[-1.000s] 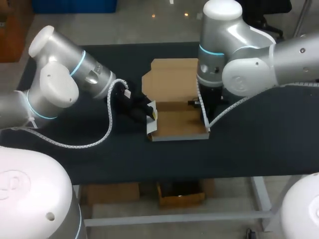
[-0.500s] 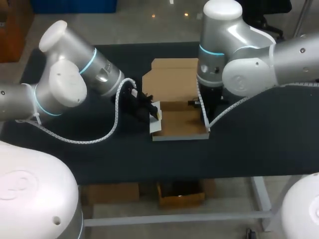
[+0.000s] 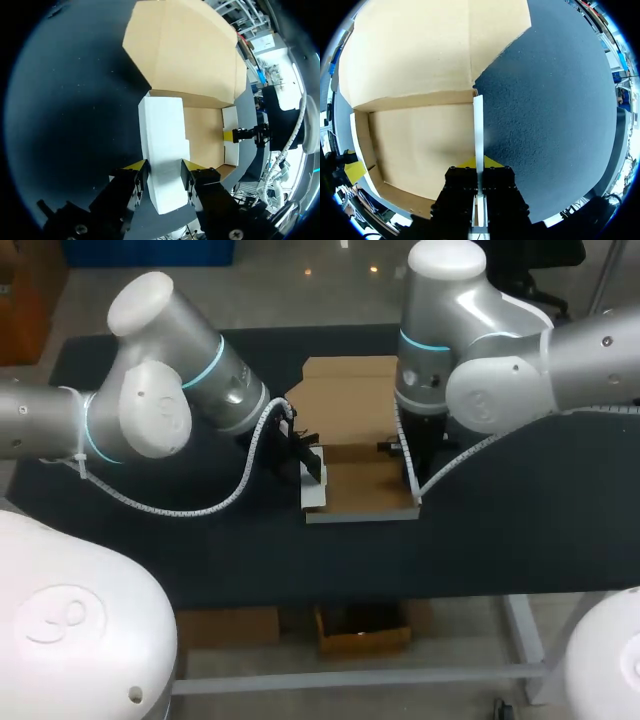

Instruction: Assemble the packaging by folding the flat box into shape, placing the metal phone stand inside, and closing the box properly

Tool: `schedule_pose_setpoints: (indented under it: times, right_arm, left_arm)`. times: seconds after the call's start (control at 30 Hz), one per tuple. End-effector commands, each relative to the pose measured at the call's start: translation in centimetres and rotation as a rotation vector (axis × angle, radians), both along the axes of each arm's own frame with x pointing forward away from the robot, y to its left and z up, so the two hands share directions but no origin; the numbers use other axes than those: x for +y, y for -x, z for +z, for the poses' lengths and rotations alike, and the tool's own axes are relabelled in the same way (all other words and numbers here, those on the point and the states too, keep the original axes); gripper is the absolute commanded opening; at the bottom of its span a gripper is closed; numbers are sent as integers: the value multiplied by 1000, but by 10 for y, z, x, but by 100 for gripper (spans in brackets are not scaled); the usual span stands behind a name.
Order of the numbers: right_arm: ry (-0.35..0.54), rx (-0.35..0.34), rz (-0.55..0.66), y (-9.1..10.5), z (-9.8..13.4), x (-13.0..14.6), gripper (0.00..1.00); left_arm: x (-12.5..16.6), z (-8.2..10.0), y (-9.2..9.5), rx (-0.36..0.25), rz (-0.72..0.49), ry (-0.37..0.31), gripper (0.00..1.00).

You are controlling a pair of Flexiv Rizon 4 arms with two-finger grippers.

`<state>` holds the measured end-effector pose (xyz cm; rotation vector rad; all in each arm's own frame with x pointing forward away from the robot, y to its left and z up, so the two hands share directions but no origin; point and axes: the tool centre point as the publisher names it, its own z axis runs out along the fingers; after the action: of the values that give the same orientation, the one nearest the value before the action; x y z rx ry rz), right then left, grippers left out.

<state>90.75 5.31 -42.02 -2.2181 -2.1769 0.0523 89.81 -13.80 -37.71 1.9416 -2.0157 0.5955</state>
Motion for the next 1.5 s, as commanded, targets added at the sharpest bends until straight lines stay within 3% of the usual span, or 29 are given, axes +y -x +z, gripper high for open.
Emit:
schedule_pose_setpoints:
  times: [0.03,0.43,0.63,0.8,1.5]
  right_arm:
    - [-1,2,0,0,0,1,0]
    - [-1,2,0,0,0,1,0]
    - [-1,2,0,0,0,1,0]
    - [-1,2,0,0,0,1,0]
    - [-1,2,0,0,0,1,0]
  left_arm:
    - [-6,-3,-2,-13,32,-132,42]
    - [-2,-13,-8,-2,89,-249,36]
    - [3,-17,-10,-1,127,-303,25]
    - [8,-20,-12,7,149,-346,23]
    - [19,-31,-18,57,170,-412,18]
